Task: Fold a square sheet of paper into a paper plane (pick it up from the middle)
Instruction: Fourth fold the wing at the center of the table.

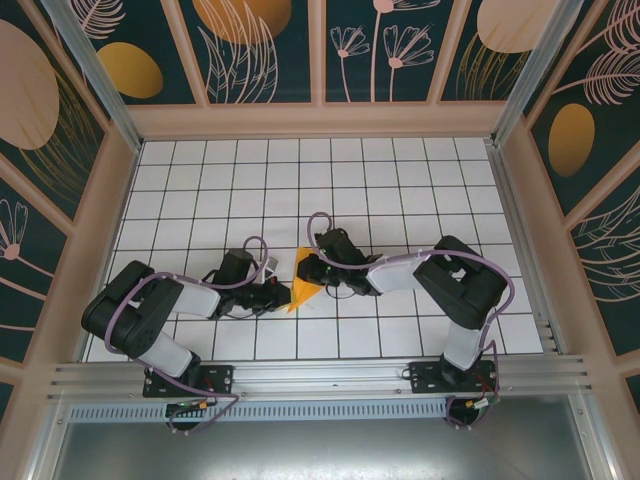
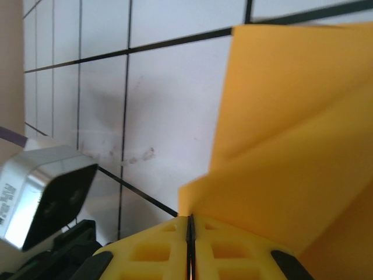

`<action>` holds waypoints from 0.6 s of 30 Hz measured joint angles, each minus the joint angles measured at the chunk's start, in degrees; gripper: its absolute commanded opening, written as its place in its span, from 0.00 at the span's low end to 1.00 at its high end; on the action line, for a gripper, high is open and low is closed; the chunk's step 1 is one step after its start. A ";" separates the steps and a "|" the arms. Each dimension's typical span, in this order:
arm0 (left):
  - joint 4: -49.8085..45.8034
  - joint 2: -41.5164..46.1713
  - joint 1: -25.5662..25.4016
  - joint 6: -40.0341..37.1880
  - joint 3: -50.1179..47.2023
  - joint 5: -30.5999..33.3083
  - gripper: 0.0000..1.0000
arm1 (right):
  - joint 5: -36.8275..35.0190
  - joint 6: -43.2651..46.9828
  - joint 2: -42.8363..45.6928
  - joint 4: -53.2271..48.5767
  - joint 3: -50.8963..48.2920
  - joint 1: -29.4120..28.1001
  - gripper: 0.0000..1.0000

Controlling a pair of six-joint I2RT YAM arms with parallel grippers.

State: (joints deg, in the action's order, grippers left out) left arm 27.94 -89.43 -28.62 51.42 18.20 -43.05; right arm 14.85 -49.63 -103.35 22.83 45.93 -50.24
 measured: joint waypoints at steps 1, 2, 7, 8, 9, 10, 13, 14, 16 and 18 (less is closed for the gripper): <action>0.22 0.00 -0.02 0.15 -0.11 0.04 0.00 | 0.09 0.24 -0.24 -0.31 0.61 0.00 0.10; 0.33 0.00 -0.04 0.22 -0.11 0.09 0.00 | 0.07 0.35 -0.66 -0.37 1.29 0.00 0.10; 0.74 0.02 -0.15 1.01 -0.28 0.42 0.00 | 0.07 0.92 -1.73 -1.07 2.21 0.00 0.11; 0.83 0.02 -0.15 1.18 -0.31 0.42 0.00 | 0.07 0.96 -1.73 -1.22 2.21 0.00 0.11; 0.90 0.02 -0.15 1.33 -0.33 0.44 0.00 | 0.04 1.11 -1.73 -1.20 2.21 0.00 0.12; 0.96 0.02 -0.15 1.44 -0.33 0.46 0.00 | 0.07 1.20 -1.73 -1.20 2.21 0.00 0.12; 1.31 0.00 -0.15 1.86 -0.48 0.55 0.00 | 0.13 1.53 -1.44 -1.18 2.05 0.00 0.12; 1.49 0.00 -0.15 1.95 -0.59 0.57 0.00 | 0.17 1.57 -1.09 -1.18 1.81 0.00 0.12; 1.88 0.00 -0.20 2.29 -0.74 0.66 0.00 | 0.20 1.64 0.31 -1.16 0.72 0.02 0.12; 2.01 0.00 -0.20 2.34 -0.81 0.66 0.00 | 0.22 1.73 1.53 -1.11 -0.48 0.11 0.11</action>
State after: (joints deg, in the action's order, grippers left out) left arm 29.95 -89.43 -28.82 53.76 17.39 -42.39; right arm 15.07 -47.90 -101.82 21.71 45.45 -50.13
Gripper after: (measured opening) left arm 0.050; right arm 0.115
